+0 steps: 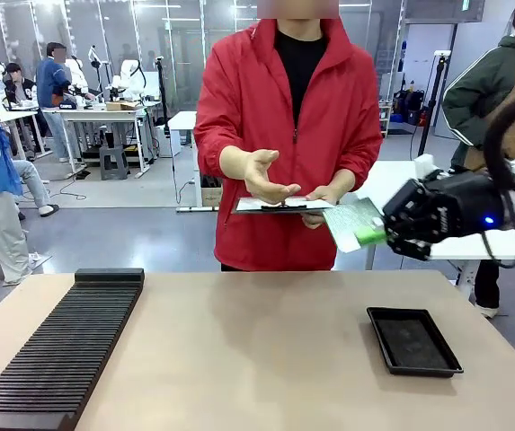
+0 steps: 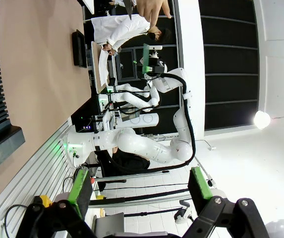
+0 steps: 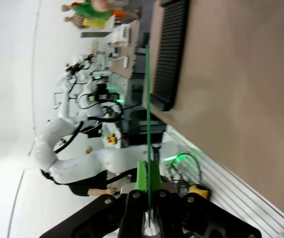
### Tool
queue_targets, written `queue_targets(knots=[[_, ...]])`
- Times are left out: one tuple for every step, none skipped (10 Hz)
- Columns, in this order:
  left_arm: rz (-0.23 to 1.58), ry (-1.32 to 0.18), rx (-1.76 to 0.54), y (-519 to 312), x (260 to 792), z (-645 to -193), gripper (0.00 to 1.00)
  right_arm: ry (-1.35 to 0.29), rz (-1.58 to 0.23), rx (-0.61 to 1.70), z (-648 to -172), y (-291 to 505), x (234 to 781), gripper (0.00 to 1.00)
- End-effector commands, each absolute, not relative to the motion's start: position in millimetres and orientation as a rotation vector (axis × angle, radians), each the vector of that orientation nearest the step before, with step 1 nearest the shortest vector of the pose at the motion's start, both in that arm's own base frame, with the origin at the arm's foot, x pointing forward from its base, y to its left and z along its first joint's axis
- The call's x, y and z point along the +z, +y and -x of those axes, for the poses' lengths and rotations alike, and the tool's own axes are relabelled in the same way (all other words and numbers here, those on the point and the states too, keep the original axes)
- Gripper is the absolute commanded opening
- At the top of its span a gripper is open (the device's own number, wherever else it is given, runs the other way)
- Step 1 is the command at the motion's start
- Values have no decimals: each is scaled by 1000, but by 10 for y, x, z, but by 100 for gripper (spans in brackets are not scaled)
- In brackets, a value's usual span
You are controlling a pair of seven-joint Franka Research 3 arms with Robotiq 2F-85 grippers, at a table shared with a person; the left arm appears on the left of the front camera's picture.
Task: Inspect the PCB.
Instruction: Place the Blank PCB in the ESD tray.
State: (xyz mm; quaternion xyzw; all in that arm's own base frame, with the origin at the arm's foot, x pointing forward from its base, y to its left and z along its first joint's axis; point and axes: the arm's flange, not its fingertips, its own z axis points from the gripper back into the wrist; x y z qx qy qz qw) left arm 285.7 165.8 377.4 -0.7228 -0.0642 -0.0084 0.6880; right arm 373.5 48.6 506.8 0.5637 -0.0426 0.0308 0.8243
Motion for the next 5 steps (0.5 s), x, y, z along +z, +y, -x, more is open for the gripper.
queue_targets(knots=[[1597, -134, 2, 1658, 3818, -2866, 100, -159, -1088, 62, -3700, 218, 4821, 3], [1597, -134, 2, 1658, 3818, -2866, 100, -195, -1028, 36, -3679, 80, 4738, 3], [1597, -134, 2, 1658, 3818, -2866, 100, -167, -988, 17, -3672, -84, 4570, 3], [1597, -134, 2, 1658, 3818, -2866, 100, -163, -965, -17, -3692, -199, 4400, 3], [1597, -134, 2, 1658, 3818, -2866, 100, -154, -959, -39, -3685, -253, 4253, 3]])
